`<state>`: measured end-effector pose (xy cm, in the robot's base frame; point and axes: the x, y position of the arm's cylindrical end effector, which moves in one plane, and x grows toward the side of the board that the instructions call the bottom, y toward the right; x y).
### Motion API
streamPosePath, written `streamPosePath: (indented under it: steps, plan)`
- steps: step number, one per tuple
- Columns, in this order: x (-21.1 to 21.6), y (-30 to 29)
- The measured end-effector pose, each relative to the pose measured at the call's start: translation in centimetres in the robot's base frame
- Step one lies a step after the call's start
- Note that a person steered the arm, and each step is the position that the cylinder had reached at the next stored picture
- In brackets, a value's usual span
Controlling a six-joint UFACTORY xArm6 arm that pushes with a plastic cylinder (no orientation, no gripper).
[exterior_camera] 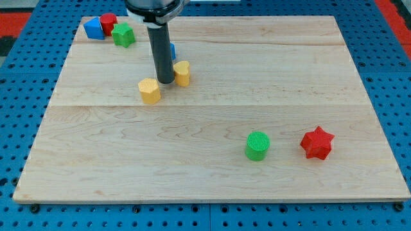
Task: Place the heart at the left of the green circle
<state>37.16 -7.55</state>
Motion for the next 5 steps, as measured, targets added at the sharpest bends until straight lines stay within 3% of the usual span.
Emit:
streamPosePath:
  steps: [1, 2, 3, 5]
  plan:
    - [-3.2, 0.1]
    - [-4.1, 4.2]
    - [-2.6, 5.2]
    - [5.0, 1.9]
